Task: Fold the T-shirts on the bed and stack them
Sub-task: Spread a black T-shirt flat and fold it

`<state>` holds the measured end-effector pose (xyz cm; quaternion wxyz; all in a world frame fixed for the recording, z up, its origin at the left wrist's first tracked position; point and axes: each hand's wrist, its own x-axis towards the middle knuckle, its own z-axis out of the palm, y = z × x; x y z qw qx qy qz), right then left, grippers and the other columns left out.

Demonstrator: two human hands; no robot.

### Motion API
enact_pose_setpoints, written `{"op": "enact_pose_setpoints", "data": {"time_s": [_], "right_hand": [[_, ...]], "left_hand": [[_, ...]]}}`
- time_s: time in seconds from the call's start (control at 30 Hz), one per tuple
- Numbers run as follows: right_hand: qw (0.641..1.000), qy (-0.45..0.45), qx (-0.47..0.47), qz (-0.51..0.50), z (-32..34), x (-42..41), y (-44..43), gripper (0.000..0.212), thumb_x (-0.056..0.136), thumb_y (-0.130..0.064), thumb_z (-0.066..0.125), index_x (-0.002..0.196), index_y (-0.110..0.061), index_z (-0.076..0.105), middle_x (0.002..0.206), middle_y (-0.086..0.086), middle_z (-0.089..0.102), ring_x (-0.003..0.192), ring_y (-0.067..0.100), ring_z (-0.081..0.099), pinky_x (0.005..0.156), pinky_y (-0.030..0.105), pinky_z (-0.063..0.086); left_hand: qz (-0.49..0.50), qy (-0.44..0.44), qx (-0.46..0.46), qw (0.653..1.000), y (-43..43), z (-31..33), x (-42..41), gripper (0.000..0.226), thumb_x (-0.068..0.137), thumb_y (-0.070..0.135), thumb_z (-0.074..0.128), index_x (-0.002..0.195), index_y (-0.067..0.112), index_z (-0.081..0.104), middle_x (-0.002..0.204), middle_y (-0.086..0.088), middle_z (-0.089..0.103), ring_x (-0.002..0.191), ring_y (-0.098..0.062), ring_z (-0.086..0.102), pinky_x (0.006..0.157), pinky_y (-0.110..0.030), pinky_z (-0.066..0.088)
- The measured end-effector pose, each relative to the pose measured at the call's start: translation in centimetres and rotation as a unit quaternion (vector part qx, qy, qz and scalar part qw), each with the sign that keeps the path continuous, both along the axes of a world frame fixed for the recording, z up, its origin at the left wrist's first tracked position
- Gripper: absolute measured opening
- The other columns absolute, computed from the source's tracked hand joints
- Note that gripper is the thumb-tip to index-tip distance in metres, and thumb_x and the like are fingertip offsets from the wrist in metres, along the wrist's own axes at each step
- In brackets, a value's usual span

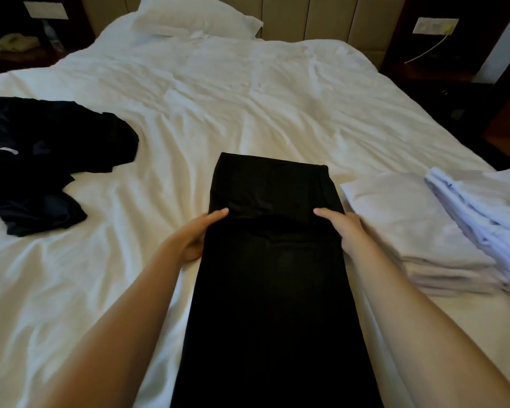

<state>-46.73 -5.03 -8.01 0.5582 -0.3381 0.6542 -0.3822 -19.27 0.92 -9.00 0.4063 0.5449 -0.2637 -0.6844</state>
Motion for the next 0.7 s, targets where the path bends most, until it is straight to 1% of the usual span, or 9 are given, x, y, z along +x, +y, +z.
{"op": "enact_pose_setpoints", "data": {"time_s": [0.07, 0.13, 0.23, 0.3, 0.37, 0.4, 0.5, 0.6, 0.7], "right_hand": [[1.000, -0.020, -0.006, 0.009, -0.1, -0.2, 2.0, 0.064, 0.076, -0.018, 0.077, 0.133, -0.008, 0.049, 0.125, 0.013, 0.059, 0.108, 0.030, 0.058, 0.082, 0.037, 0.049], [0.999, -0.030, 0.006, 0.026, -0.2, -0.5, 4.0, 0.054, 0.080, -0.014, 0.073, 0.129, -0.008, 0.054, 0.121, 0.015, 0.061, 0.105, 0.030, 0.060, 0.083, 0.037, 0.048], [0.999, -0.016, 0.020, 0.037, -0.2, -0.9, 7.1, 0.052, 0.081, -0.014, 0.071, 0.128, -0.004, 0.053, 0.118, 0.015, 0.062, 0.104, 0.029, 0.059, 0.083, 0.035, 0.046], [0.999, -0.011, 0.018, 0.045, -0.4, -1.1, 8.8, 0.051, 0.081, -0.015, 0.071, 0.128, -0.004, 0.053, 0.117, 0.014, 0.061, 0.102, 0.027, 0.058, 0.083, 0.034, 0.045], [0.998, -0.009, 0.012, 0.053, -0.5, -1.4, 11.0, 0.049, 0.081, -0.014, 0.072, 0.125, -0.005, 0.053, 0.109, 0.012, 0.062, 0.097, 0.026, 0.059, 0.081, 0.034, 0.045], [0.998, -0.008, 0.008, 0.055, -0.5, -1.5, 12.0, 0.046, 0.081, -0.013, 0.071, 0.123, -0.004, 0.054, 0.103, 0.009, 0.062, 0.092, 0.024, 0.059, 0.079, 0.033, 0.046], [0.999, -0.007, -0.003, 0.053, -0.7, -1.8, 14.5, 0.037, 0.081, -0.011, 0.071, 0.115, -0.004, 0.056, 0.089, 0.004, 0.062, 0.079, 0.017, 0.059, 0.067, 0.028, 0.047], [0.999, -0.008, -0.019, 0.047, -1.1, -2.1, 16.5, 0.040, 0.080, -0.009, 0.071, 0.117, 0.000, 0.057, 0.089, 0.006, 0.064, 0.079, 0.017, 0.061, 0.063, 0.026, 0.048], [0.998, -0.007, -0.026, 0.058, -1.3, -2.5, 18.5, 0.044, 0.081, -0.009, 0.071, 0.120, -0.003, 0.053, 0.096, 0.006, 0.063, 0.081, 0.017, 0.061, 0.062, 0.025, 0.047]], "left_hand": [[0.008, -0.020, -0.003, 1.000, 1.9, 0.1, -0.6, 0.048, 0.084, 0.022, 0.064, 0.128, 0.008, 0.051, 0.111, -0.014, 0.066, 0.095, -0.026, 0.066, 0.080, -0.036, 0.054], [0.017, -0.043, -0.005, 0.999, 3.6, 0.2, -1.1, 0.042, 0.087, 0.011, 0.062, 0.127, 0.007, 0.049, 0.107, -0.013, 0.064, 0.091, -0.026, 0.065, 0.073, -0.036, 0.056], [0.020, -0.063, -0.003, 0.998, 6.3, 0.5, -1.9, 0.036, 0.088, 0.002, 0.059, 0.122, 0.010, 0.051, 0.098, -0.011, 0.064, 0.083, -0.024, 0.063, 0.066, -0.034, 0.056], [0.025, -0.065, -0.010, 0.998, 8.0, 0.1, -2.2, 0.039, 0.087, 0.000, 0.059, 0.123, 0.010, 0.052, 0.099, -0.011, 0.065, 0.084, -0.024, 0.064, 0.069, -0.034, 0.056], [0.028, -0.056, -0.009, 0.998, 9.9, -0.4, -2.2, 0.042, 0.086, 0.000, 0.060, 0.126, 0.011, 0.052, 0.105, -0.013, 0.066, 0.087, -0.026, 0.065, 0.072, -0.035, 0.055], [0.025, -0.048, -0.006, 0.998, 10.7, -0.5, -2.2, 0.043, 0.086, 0.000, 0.060, 0.126, 0.011, 0.051, 0.108, -0.014, 0.065, 0.088, -0.026, 0.065, 0.071, -0.035, 0.056], [0.028, -0.040, -0.009, 0.999, 12.9, -0.4, -2.6, 0.042, 0.087, -0.002, 0.058, 0.126, 0.012, 0.049, 0.109, -0.013, 0.063, 0.090, -0.026, 0.064, 0.067, -0.032, 0.057], [0.037, -0.044, -0.011, 0.998, 14.7, -0.2, -3.1, 0.044, 0.087, -0.001, 0.058, 0.127, 0.013, 0.048, 0.110, -0.011, 0.062, 0.093, -0.027, 0.063, 0.072, -0.035, 0.053], [0.048, -0.054, -0.031, 0.997, 16.5, -0.5, -3.4, 0.051, 0.088, -0.001, 0.059, 0.134, 0.016, 0.043, 0.121, -0.012, 0.057, 0.095, -0.026, 0.062, 0.072, -0.034, 0.052]]}}
